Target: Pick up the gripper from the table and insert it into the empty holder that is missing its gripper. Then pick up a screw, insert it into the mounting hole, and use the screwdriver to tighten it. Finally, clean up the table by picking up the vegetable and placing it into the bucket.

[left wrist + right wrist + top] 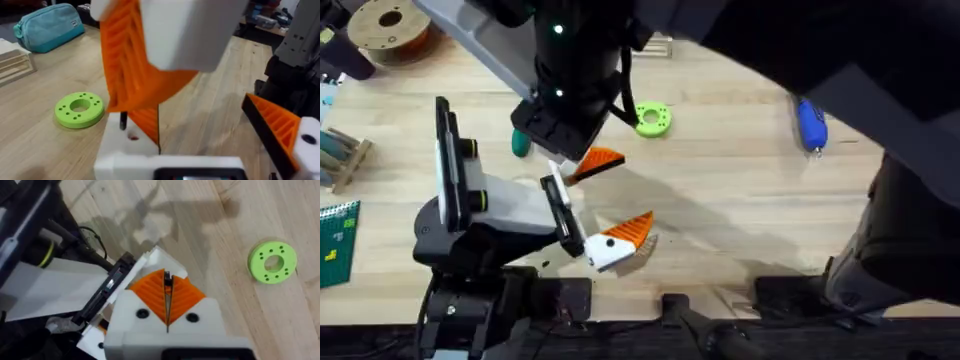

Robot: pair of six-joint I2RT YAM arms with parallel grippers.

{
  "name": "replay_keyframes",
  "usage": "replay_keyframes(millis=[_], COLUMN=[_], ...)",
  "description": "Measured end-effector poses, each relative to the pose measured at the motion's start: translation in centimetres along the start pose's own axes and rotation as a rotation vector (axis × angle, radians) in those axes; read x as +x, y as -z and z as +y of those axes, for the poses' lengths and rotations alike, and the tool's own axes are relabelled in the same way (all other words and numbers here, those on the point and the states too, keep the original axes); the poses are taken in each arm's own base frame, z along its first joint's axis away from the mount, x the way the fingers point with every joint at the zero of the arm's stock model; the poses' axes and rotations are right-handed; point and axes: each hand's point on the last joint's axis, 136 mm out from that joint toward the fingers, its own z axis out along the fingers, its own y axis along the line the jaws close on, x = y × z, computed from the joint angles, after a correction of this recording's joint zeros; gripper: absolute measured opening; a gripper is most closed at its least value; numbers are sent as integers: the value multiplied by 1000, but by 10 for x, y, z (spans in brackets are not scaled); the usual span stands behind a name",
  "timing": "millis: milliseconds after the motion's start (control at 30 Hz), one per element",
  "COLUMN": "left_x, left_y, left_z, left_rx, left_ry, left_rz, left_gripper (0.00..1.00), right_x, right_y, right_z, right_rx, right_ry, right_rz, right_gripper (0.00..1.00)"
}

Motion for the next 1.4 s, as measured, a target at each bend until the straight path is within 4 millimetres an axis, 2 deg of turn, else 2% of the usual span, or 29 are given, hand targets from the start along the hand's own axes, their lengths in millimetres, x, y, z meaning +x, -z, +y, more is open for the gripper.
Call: replay_keyframes(millis=[1200,1400], left_x=[0,0], left_y=[0,0], left_z=[0,0], left_rx=[0,0], left_ry=[0,5], left_rz=[0,0], left_gripper=[986,985], right_x=[4,4], right_y=[0,-9], right_z=[3,3], right_rx=[-27,-30], right_ry=[-5,-7], right_rz=[14,36], right_gripper=[6,6])
